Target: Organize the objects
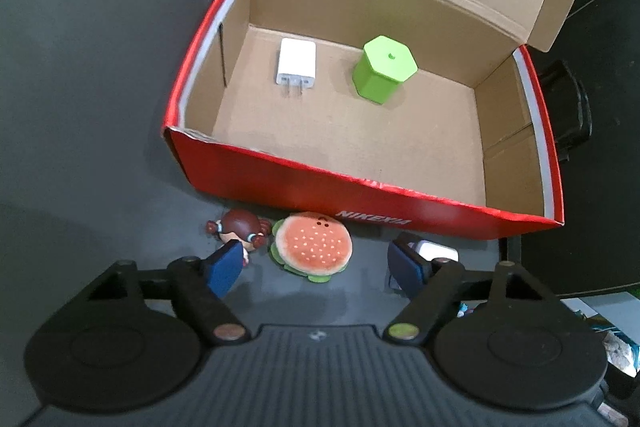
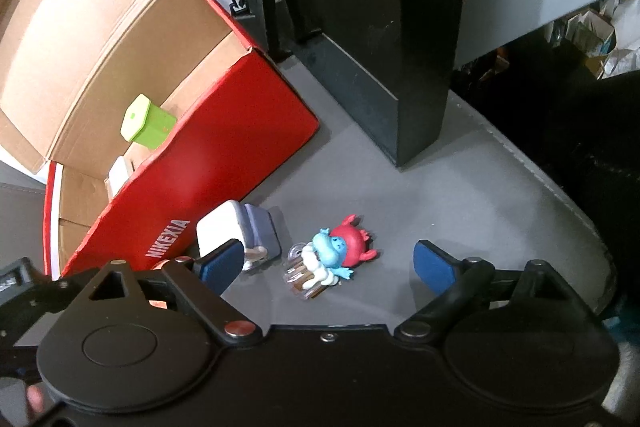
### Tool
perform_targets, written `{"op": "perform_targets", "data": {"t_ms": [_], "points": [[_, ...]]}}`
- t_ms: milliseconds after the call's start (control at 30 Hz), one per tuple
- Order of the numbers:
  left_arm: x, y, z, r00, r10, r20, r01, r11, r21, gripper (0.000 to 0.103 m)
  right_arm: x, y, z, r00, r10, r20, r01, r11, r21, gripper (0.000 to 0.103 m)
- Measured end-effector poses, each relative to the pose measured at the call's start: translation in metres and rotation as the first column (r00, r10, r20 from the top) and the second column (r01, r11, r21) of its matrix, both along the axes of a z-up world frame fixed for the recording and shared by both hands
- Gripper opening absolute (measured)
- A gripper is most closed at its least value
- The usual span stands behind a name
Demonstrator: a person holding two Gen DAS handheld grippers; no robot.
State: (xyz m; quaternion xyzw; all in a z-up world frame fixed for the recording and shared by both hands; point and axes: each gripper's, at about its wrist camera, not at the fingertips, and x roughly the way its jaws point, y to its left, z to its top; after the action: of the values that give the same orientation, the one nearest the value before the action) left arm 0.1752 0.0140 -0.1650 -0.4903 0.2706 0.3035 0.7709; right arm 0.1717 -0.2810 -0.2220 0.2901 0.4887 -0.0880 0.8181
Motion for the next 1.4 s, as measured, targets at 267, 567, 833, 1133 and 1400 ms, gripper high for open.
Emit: {"op": "perform_targets", "data": {"t_ms": [267,567,833,1133,1400], "points": [[0.015,0.006,-0.016,0.999,-0.037,-0.018,0.037,0.998,-0.042,0.071,0.005,0.002,-0.005,1.000,-0.005,-0.018,0.004,1.000,-0.020,0.089],[0.034,0.010,-0.031,0.997,-0.064,-0.048,0.061,0.997,-0.047,0.071,0.011,0.009,-0.012,0.998,0.007,-0.059,-0.011,0.997,-0.075,0.084],[0.043,0.010,-0.042,0.992,-0.097,-0.083,0.094,0.995,-0.044,0.071,0.019,0.022,-0.013,0.996,0.055,-0.069,-0.067,0.980,-0.186,0.079],[0.041,0.003,-0.049,0.990,-0.106,-0.091,0.101,0.993,-0.058,0.052,0.016,0.023,-0.012,0.993,0.099,-0.071,-0.113,0.963,-0.245,0.065],[0.038,-0.007,-0.048,0.982,-0.162,-0.101,0.153,0.984,-0.089,0.051,0.010,0.019,-0.013,0.990,0.110,-0.084,-0.127,0.964,-0.235,0.064]]}}
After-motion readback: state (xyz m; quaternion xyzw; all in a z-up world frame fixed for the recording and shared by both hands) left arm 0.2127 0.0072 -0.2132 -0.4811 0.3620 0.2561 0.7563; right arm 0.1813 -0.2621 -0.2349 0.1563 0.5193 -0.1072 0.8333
